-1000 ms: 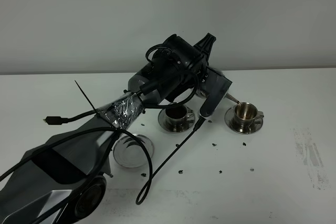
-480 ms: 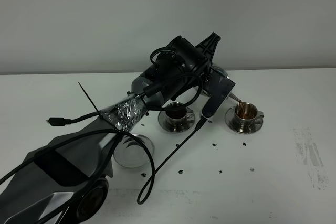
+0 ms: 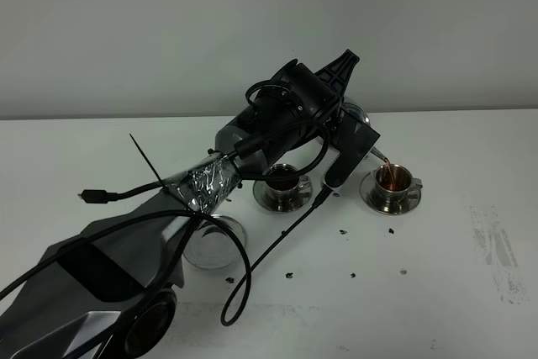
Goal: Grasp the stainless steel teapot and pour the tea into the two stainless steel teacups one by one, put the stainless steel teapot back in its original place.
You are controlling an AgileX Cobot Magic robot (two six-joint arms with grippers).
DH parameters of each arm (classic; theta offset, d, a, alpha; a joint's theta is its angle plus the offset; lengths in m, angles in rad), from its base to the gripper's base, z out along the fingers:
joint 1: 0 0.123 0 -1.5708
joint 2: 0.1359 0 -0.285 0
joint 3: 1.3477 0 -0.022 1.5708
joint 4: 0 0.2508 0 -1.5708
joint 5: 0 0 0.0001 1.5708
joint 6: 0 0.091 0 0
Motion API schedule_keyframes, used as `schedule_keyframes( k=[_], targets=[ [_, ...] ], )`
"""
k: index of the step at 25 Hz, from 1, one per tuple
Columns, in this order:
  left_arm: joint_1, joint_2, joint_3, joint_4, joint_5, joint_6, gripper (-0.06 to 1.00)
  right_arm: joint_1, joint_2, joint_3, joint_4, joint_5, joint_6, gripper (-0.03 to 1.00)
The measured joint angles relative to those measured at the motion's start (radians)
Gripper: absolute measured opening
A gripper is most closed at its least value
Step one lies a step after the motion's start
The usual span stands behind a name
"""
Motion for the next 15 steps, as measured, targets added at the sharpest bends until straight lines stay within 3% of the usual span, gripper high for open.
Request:
schedule_keyframes(
  k=[15],
  targets=[
    [-0.017,0.022,0.0,0.03,-0.015,0.0,0.23,0.0,0.0,0.0,0.0,0.0,0.0,0.43]
  ],
)
